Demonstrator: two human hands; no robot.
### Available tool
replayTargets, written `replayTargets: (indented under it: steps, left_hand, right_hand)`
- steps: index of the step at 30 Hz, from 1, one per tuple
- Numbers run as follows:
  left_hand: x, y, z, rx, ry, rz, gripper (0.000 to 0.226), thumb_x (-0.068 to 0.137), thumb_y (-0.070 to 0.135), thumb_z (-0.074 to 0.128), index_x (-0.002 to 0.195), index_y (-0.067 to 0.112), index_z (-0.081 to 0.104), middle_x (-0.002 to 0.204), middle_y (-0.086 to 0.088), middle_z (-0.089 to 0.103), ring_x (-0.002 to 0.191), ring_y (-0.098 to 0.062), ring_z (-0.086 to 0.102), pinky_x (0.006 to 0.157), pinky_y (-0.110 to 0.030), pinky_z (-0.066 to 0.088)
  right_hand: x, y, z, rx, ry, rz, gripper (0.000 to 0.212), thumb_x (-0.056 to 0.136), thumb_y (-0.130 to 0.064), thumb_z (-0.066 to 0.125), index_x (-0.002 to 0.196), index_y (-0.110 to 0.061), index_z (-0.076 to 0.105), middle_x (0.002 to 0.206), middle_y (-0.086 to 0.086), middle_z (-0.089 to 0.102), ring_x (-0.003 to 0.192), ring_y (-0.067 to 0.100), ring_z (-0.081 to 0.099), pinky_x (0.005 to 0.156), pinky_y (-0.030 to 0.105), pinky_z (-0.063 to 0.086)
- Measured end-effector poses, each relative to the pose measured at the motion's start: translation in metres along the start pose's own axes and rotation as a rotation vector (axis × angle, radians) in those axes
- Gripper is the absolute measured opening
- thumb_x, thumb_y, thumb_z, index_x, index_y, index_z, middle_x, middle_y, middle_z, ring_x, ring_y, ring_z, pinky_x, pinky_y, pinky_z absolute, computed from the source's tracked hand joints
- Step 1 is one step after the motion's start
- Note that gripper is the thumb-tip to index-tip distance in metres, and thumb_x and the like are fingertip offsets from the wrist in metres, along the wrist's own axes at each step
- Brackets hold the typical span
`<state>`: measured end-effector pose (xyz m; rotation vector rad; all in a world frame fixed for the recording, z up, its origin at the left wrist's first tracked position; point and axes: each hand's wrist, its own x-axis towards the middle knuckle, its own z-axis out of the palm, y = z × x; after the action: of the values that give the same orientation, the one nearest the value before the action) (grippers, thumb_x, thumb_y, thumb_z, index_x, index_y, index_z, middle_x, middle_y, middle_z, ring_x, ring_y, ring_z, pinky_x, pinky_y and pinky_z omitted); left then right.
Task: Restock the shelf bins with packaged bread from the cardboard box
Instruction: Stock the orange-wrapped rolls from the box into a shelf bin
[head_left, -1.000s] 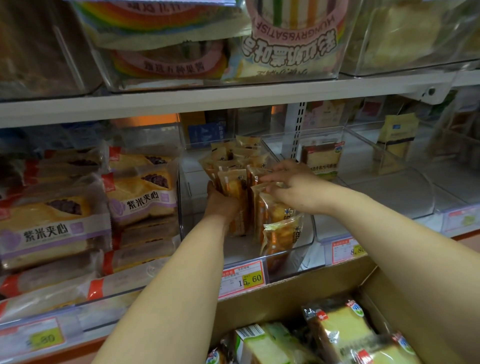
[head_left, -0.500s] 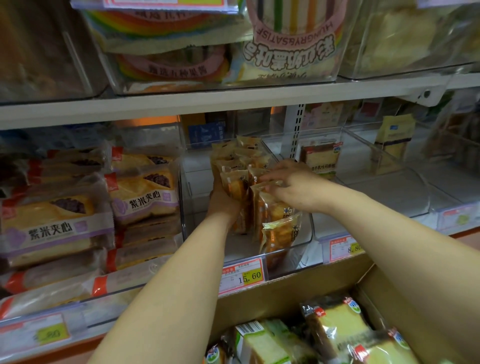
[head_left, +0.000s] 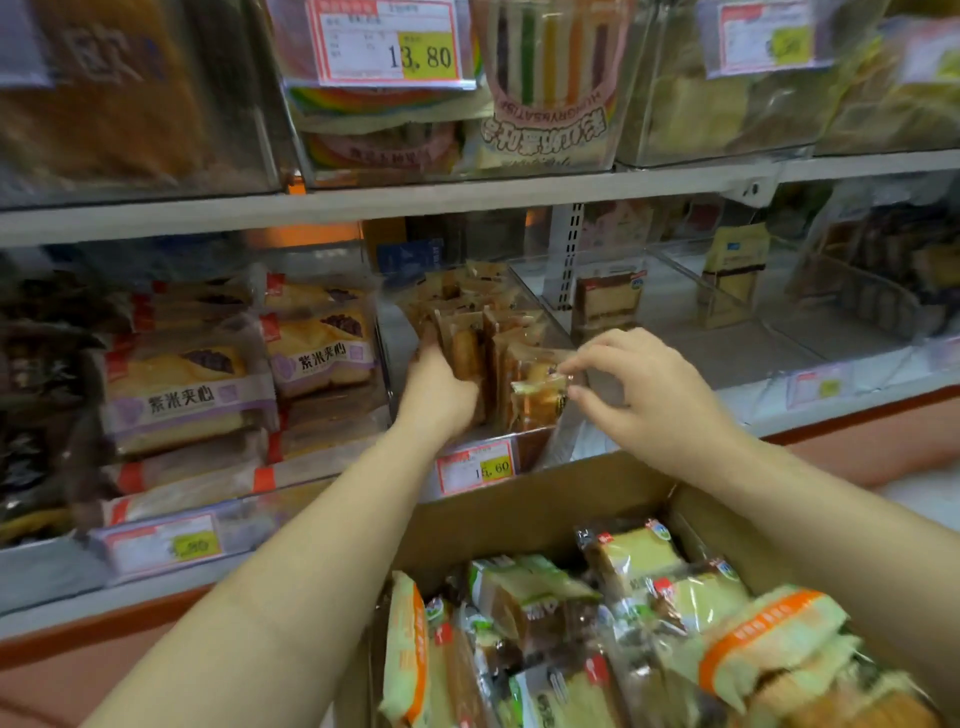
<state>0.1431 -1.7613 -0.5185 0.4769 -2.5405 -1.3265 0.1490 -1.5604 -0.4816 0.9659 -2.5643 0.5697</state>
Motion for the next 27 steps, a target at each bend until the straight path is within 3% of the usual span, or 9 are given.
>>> replayTargets:
  steps: [2, 5, 9, 11, 13, 17, 22, 27]
  left_hand:
    - [-0.028, -0.002, -0.007, 0.033, 0.037, 0.127, 0.062, 0.092, 0.012, 0.057, 0.147, 0.022, 0.03, 0.145, -0.005, 0.04, 0.133, -0.022, 0.04, 0.107, -0.03, 0.031]
    - [-0.069, -0.009, -0.014, 0.151, -0.022, 0.343, 0.049, 0.094, 0.009, 0.052, 0.14, 0.023, 0.043, 0.141, 0.003, 0.046, 0.13, -0.012, 0.042, 0.1, -0.016, 0.026]
    - [-0.11, -0.023, -0.015, 0.31, -0.255, 0.508, 0.037, 0.093, 0.009, 0.052, 0.127, 0.022, 0.057, 0.123, 0.007, 0.059, 0.113, -0.007, 0.053, 0.091, -0.008, 0.031]
    - [-0.124, -0.03, -0.009, 0.434, -0.42, 0.537, 0.036, 0.094, 0.015, 0.053, 0.129, 0.025, 0.055, 0.124, 0.007, 0.058, 0.115, -0.008, 0.053, 0.096, -0.013, 0.036]
    - [-0.134, -0.038, 0.0, 0.599, -0.626, 0.489, 0.04, 0.094, 0.023, 0.055, 0.133, 0.028, 0.05, 0.128, 0.006, 0.055, 0.117, -0.012, 0.052, 0.099, -0.025, 0.041]
    - [-0.146, -0.052, 0.013, 0.823, -0.885, 0.383, 0.05, 0.093, 0.028, 0.057, 0.14, 0.028, 0.043, 0.14, 0.005, 0.048, 0.127, -0.017, 0.046, 0.088, -0.025, 0.036]
    - [-0.143, -0.06, 0.022, 0.849, -0.906, 0.4, 0.049, 0.091, 0.028, 0.058, 0.139, 0.025, 0.046, 0.139, 0.001, 0.05, 0.126, -0.019, 0.047, 0.104, -0.032, 0.038]
    - [-0.144, -0.059, 0.028, 0.876, -0.928, 0.373, 0.05, 0.092, 0.031, 0.057, 0.14, 0.026, 0.044, 0.137, 0.0, 0.051, 0.124, -0.02, 0.048, 0.103, -0.035, 0.041]
  right_hand:
    - [-0.029, -0.002, -0.002, 0.011, -0.053, 0.006, 0.02, 0.089, -0.025, 0.061, 0.107, -0.024, 0.068, 0.101, -0.01, 0.065, 0.097, 0.01, 0.055, 0.081, 0.026, 0.044]
    - [-0.067, 0.001, -0.001, -0.017, -0.328, 0.048, 0.023, 0.09, -0.033, 0.06, 0.112, -0.029, 0.066, 0.107, -0.016, 0.064, 0.102, 0.005, 0.058, 0.087, 0.027, 0.048]
    - [-0.105, 0.008, 0.003, -0.117, -0.832, 0.125, 0.039, 0.088, -0.046, 0.059, 0.124, -0.031, 0.058, 0.121, -0.012, 0.06, 0.107, 0.008, 0.057, 0.091, 0.028, 0.047]
    - [-0.117, 0.01, 0.0, -0.134, -0.965, 0.161, 0.051, 0.085, -0.054, 0.06, 0.129, -0.03, 0.055, 0.125, -0.009, 0.06, 0.11, 0.011, 0.056, 0.093, 0.027, 0.045]
    - [-0.125, 0.013, -0.008, -0.13, -1.015, 0.187, 0.06, 0.08, -0.057, 0.064, 0.132, -0.029, 0.052, 0.129, -0.009, 0.057, 0.116, 0.011, 0.054, 0.096, 0.026, 0.042]
    - [-0.136, 0.022, -0.028, -0.153, -1.078, 0.201, 0.074, 0.07, -0.06, 0.072, 0.135, -0.033, 0.048, 0.128, -0.01, 0.056, 0.115, 0.011, 0.052, 0.098, 0.027, 0.041]
    - [-0.15, 0.025, -0.052, -0.044, -1.026, 0.251, 0.067, 0.067, -0.057, 0.076, 0.127, -0.037, 0.053, 0.119, -0.021, 0.051, 0.113, 0.001, 0.048, 0.094, 0.017, 0.038]
    - [-0.173, 0.027, -0.05, -0.216, -1.021, 0.152, 0.061, 0.071, -0.04, 0.078, 0.126, -0.035, 0.052, 0.125, -0.011, 0.042, 0.116, 0.008, 0.046, 0.096, 0.021, 0.038]
